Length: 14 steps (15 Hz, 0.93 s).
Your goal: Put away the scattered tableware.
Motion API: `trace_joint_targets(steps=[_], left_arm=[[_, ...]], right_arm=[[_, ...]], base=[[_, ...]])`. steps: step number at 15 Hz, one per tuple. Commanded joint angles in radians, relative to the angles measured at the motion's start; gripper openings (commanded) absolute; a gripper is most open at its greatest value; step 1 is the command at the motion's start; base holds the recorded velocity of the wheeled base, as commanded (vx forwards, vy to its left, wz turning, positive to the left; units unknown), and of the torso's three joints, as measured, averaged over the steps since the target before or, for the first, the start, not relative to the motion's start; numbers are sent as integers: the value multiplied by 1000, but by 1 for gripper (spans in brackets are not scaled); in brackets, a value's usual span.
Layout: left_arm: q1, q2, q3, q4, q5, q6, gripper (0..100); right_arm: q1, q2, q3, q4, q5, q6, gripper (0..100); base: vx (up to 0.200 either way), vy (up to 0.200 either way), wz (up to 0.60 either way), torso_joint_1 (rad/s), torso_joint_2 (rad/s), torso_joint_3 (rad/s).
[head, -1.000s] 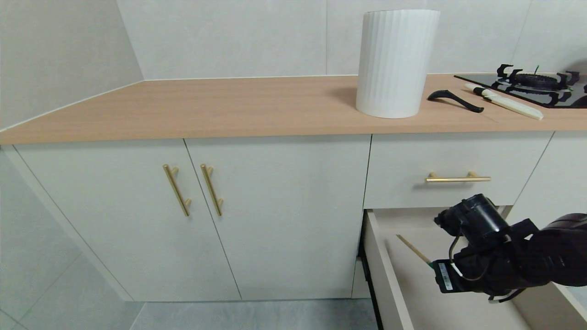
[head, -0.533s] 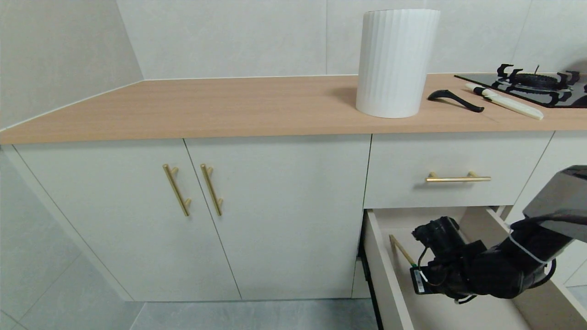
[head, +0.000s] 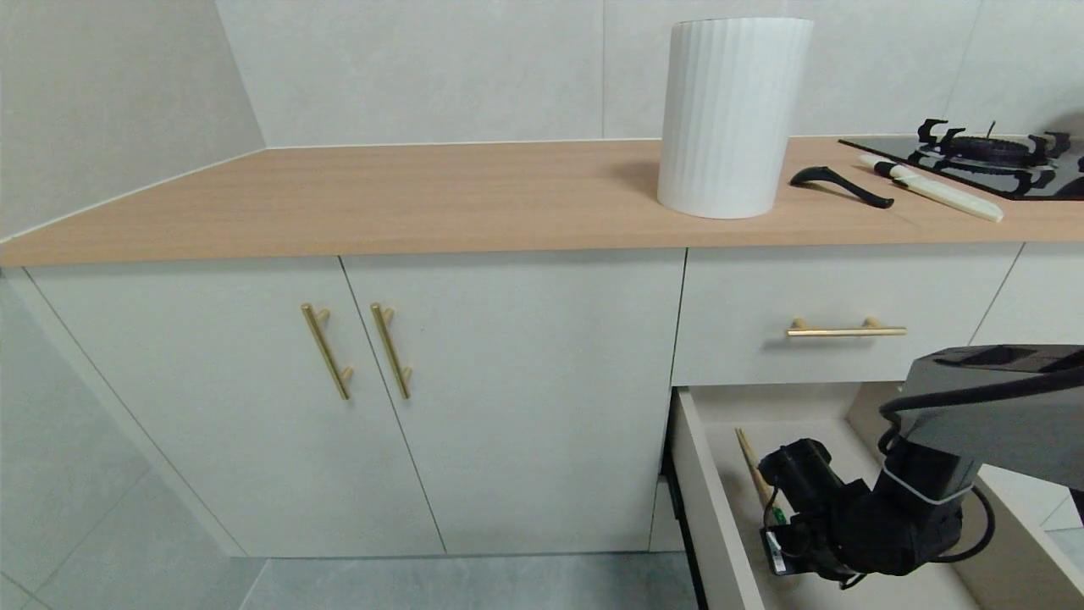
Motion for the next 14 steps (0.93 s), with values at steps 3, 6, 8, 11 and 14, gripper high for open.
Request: trace_joint_targets(steps=[3, 6, 8, 11, 14], left_arm=[[0, 0, 0, 0, 1, -1, 100], [0, 0, 0, 0, 1, -1, 100], [0, 0, 0, 0, -1, -1, 100], [0, 0, 0, 0, 1, -1, 100], [0, 0, 0, 0, 1, -1, 100]], right_arm=[[1, 6, 13, 1, 4, 0, 100], [1, -11, 13, 1, 17, 6, 100], [4, -40, 22, 1, 52, 8, 100], [4, -210, 90, 5, 135, 11, 100], [4, -376, 134, 15, 230, 5, 100]], base=[[0, 0, 0, 0, 0, 0], [0, 0, 0, 0, 0, 0], [0, 0, 0, 0, 0, 0], [0, 0, 0, 0, 0, 0], [0, 0, 0, 0, 0, 0]])
